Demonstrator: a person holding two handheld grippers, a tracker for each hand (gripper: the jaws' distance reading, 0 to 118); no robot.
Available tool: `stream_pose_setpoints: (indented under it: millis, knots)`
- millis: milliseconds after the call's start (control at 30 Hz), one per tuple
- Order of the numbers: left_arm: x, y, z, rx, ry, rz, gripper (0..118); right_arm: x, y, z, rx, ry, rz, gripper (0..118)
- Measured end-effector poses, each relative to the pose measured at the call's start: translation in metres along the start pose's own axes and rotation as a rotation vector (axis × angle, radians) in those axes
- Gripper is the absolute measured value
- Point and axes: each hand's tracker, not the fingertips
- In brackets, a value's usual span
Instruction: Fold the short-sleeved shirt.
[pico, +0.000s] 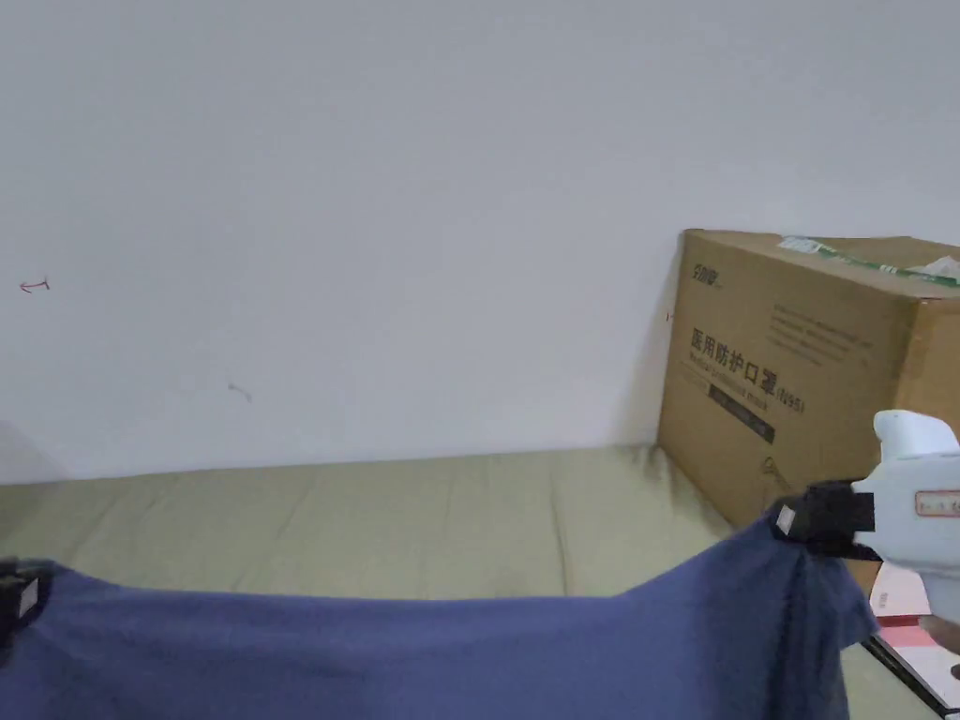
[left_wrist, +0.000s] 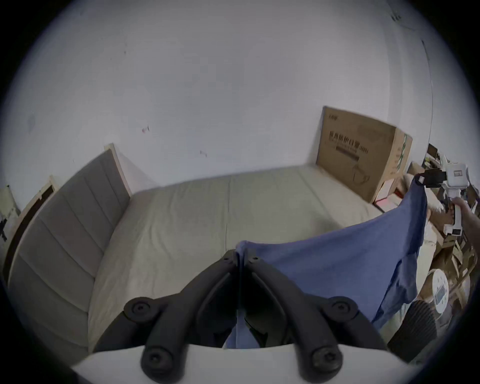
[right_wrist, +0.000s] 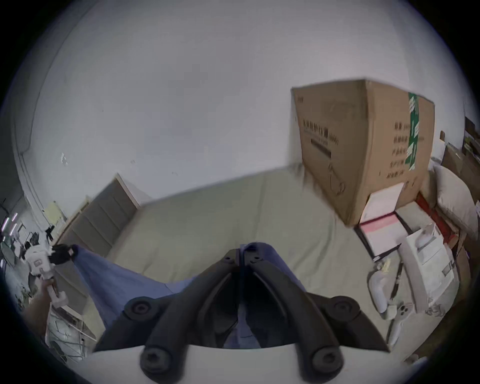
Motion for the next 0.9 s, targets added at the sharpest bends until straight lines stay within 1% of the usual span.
stream_pose_setpoints:
  millis: [100, 167, 200, 233, 333, 400, 467, 633, 733, 867, 900]
  knots:
    - [0.002, 0.034, 0.02, 0.053, -0.009, 0.003, 2, -0.013, 0.035, 0.022, 0.074, -0.009, 0.02, 2]
    - [0.004, 0.057, 0.03, 0.077, -0.004, 0.004, 2, -0.022, 0.06, 0.028, 0.088, -0.004, 0.027, 2]
    - [0.005, 0.068, 0.033, 0.07, 0.024, -0.055, 2, -0.027, 0.072, 0.031, 0.104, -0.005, 0.032, 2]
    - [0.006, 0.077, 0.034, 0.084, 0.03, -0.063, 2, -0.031, 0.083, 0.033, 0.119, -0.005, 0.036, 2]
    - [0.005, 0.107, 0.035, 0.101, 0.064, -0.11, 2, -0.043, 0.118, 0.028, 0.154, -0.013, 0.051, 2]
    - [0.002, 0.125, 0.026, 0.115, 0.075, -0.093, 2, -0.049, 0.145, 0.018, 0.177, -0.023, 0.06, 2]
    - [-0.003, 0.142, 0.015, 0.122, 0.097, -0.095, 2, -0.058, 0.169, 0.007, 0.198, -0.039, 0.074, 2]
    - [-0.015, 0.178, -0.027, 0.162, 0.123, -0.001, 2, -0.081, 0.228, -0.035, 0.246, -0.08, 0.103, 2]
    - [-0.027, 0.202, -0.064, 0.186, 0.147, 0.032, 2, -0.091, 0.259, -0.065, 0.291, -0.08, 0.111, 2]
    - [-0.038, 0.226, -0.106, 0.24, 0.183, 0.057, 2, -0.102, 0.289, -0.1, 0.325, -0.109, 0.165, 2]
    - [-0.039, 0.232, -0.116, 0.252, 0.195, 0.062, 2, -0.103, 0.295, -0.108, 0.333, -0.109, 0.167, 2]
